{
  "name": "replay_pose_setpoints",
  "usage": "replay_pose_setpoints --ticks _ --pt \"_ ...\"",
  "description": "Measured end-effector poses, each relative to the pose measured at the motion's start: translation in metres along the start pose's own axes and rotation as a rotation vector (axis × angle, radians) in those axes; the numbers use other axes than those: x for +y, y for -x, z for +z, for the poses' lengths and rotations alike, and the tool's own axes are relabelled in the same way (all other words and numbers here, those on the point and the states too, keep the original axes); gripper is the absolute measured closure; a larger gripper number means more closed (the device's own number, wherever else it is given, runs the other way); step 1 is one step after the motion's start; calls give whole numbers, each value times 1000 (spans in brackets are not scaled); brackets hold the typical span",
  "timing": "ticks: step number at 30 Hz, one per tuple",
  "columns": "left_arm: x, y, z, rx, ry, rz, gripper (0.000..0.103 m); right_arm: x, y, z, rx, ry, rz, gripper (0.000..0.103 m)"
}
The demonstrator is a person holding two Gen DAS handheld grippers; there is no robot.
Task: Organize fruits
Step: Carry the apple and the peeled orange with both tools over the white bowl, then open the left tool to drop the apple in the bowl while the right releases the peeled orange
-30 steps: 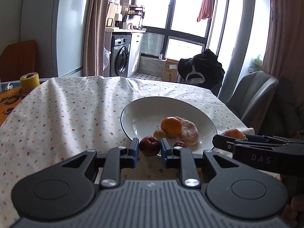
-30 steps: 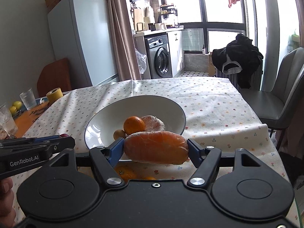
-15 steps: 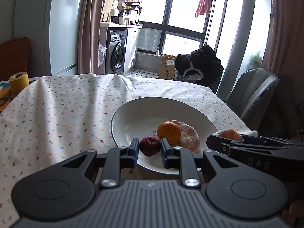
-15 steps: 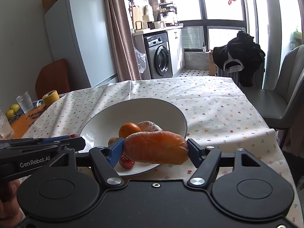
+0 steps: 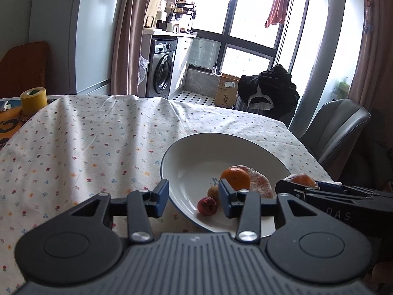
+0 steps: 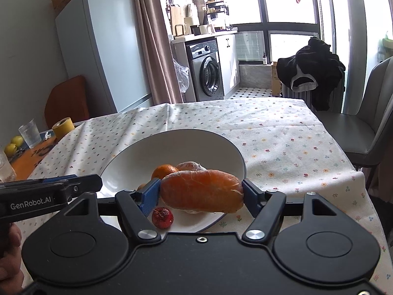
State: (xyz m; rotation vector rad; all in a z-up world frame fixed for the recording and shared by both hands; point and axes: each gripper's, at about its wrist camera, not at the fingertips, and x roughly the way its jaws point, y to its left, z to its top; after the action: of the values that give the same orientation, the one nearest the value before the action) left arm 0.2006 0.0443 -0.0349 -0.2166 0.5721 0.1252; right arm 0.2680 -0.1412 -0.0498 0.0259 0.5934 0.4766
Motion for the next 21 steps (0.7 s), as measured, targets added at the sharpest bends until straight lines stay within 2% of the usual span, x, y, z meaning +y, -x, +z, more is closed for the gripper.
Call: replay_pose_setpoints --ticks 7,13,17,21 --pt "14 4 2 -8 21 29 45 12 -6 8 -2 21 17 35" --pt "24 9 5 -22 43 51 38 24 -11 18 -10 29 50 34" --pt "28 14 6 -30 48 61 37 25 -7 24 -59 -6 128 14" --pt "27 18 6 -33 43 63 35 22 -3 26 -62 -25 111 13"
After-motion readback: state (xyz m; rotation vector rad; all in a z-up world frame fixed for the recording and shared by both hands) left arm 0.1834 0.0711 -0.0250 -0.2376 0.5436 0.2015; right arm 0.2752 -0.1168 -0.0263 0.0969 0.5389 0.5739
